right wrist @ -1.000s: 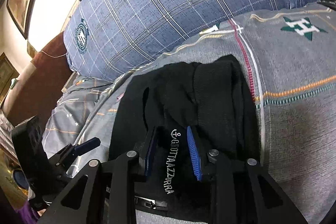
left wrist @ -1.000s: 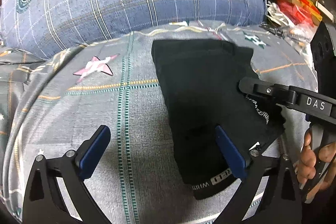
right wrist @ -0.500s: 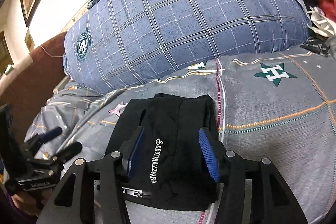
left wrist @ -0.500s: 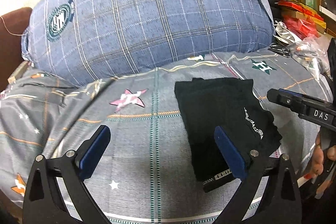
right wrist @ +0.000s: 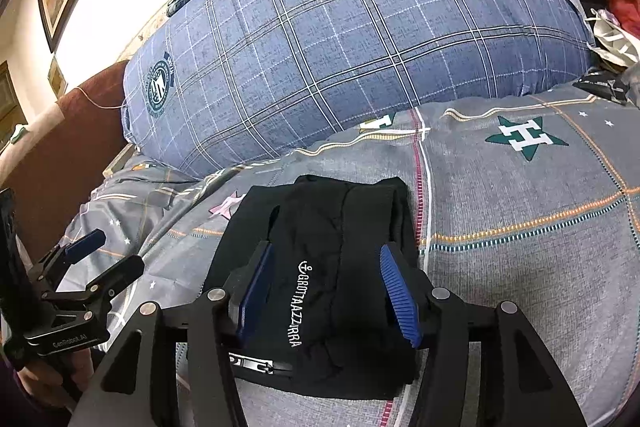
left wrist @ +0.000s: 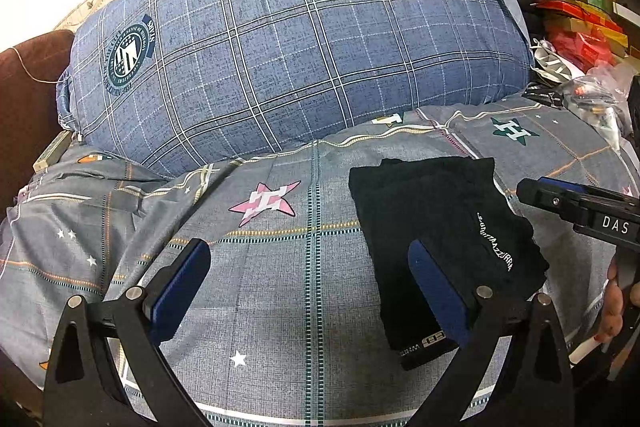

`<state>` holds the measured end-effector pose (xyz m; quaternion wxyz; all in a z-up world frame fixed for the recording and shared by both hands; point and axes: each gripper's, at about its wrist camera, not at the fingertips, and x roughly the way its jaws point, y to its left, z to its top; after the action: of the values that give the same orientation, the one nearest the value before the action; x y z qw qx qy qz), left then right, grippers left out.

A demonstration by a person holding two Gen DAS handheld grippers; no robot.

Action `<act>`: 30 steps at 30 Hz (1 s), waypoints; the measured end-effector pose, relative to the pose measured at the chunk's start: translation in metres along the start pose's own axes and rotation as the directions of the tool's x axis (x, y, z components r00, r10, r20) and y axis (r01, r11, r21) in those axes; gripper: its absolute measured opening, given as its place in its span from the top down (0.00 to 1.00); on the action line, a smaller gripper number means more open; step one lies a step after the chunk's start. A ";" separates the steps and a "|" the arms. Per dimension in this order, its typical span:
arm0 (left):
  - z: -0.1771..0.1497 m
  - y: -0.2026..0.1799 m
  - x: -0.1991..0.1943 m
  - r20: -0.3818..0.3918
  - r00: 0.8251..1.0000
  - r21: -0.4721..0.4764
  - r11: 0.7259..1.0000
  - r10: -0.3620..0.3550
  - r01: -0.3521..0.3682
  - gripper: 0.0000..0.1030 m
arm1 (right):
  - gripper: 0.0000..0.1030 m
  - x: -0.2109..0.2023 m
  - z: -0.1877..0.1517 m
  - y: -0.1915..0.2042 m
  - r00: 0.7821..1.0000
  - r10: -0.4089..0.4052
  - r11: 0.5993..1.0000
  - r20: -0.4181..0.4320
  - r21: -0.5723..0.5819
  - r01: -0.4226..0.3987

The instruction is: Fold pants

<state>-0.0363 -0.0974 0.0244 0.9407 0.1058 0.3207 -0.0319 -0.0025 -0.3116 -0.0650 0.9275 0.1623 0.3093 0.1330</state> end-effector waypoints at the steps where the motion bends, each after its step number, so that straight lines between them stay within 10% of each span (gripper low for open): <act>1: 0.000 0.001 0.000 -0.002 1.000 -0.002 1.000 0.001 -0.001 0.02 | 0.45 0.001 0.000 0.000 1.000 0.000 1.000 -0.002 0.002 0.000; 30: -0.018 0.023 0.030 -0.088 0.994 -0.124 0.991 -0.068 0.056 0.02 | 0.45 0.017 -0.004 -0.020 0.998 0.006 0.997 -0.068 0.073 -0.001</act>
<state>-0.0203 -0.0712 -0.0041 0.9282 0.0397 0.3680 -0.0367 0.0107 -0.3231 -0.0850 0.9098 0.1918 0.3450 0.1286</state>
